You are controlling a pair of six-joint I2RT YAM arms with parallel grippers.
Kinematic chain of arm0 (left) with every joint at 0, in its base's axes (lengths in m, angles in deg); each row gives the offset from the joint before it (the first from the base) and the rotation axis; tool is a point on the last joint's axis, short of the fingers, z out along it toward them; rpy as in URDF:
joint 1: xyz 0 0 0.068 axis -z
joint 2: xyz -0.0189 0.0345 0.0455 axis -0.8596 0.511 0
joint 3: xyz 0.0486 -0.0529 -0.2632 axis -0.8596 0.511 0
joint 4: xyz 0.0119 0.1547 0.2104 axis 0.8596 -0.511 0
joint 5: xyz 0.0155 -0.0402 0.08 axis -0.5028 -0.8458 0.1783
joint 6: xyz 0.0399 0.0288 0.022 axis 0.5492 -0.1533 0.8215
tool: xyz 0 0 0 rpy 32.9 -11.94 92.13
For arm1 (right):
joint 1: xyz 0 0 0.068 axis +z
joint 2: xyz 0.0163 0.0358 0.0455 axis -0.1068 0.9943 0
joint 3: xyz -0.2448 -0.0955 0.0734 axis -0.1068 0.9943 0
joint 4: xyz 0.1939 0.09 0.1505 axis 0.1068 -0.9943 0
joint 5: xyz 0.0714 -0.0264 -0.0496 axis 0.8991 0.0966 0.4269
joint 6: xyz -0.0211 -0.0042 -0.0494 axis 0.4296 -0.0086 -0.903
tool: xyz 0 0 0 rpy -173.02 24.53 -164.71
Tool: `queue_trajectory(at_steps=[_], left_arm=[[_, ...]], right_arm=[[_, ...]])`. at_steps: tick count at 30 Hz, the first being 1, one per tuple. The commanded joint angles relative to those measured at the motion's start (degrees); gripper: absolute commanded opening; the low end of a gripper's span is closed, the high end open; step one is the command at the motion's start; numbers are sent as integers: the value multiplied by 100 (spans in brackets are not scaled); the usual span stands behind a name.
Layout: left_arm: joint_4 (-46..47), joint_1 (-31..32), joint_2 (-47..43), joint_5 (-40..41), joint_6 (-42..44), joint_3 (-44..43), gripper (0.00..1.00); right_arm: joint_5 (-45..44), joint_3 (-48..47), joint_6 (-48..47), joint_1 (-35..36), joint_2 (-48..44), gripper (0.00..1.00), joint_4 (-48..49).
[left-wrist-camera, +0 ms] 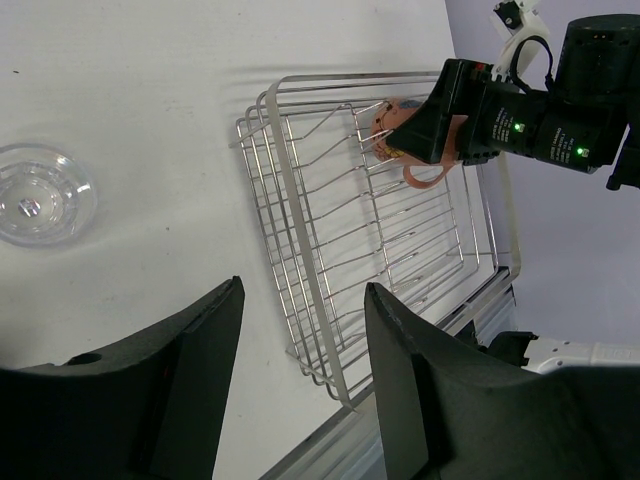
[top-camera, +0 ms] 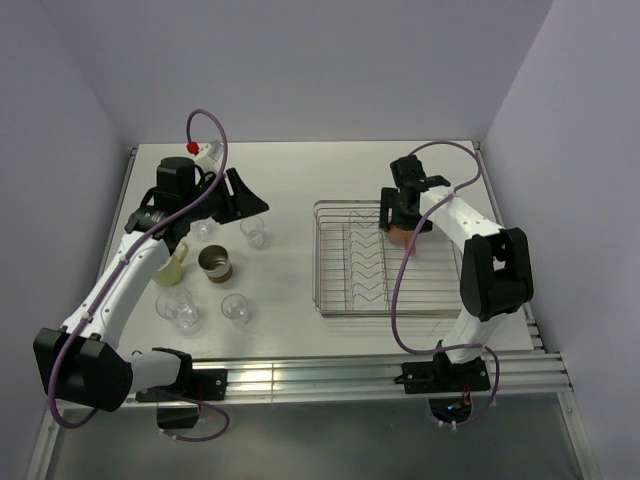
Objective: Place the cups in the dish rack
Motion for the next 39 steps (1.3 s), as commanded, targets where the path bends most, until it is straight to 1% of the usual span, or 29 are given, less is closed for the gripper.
queue_trajectory(at_steps=[1,7,10,11,14,16,17,20,21,24,28,29,37,39], left_arm=[[191,-26,30,54,166,33,58],[217,-26,83,10,148,41,58],[208,-26,109,-8,148,41,58],[208,-26,109,1,157,33,58],[182,-26,126,1,174,15,58],[182,-26,135,-16,183,15,58],[182,-26,144,-8,183,15,58],[173,-26,153,-16,192,15,58],[173,-26,153,-16,192,15,58],[182,-26,144,-8,192,41,58],[191,-26,135,-8,192,68,61],[191,-26,127,1,192,68,61],[173,-26,109,36,201,77,64],[191,-26,118,28,201,85,64]], right_arm=[[-123,-308,-14,46,-4,59,90],[9,-124,-93,46,40,53,90],[79,-62,-137,46,119,43,46],[88,-62,-146,54,145,42,46],[97,-62,-181,72,268,40,-24],[88,-62,-181,72,338,43,-33],[88,-53,-181,72,356,47,-33],[88,-18,-173,72,339,54,-7],[62,-9,-155,72,312,59,-7],[-70,9,-94,72,181,67,20],[-140,-53,-59,72,5,75,20],[-166,-70,-50,72,-30,78,2],[-289,-79,21,72,-154,79,-7],[-307,-70,21,63,-180,81,-7]])
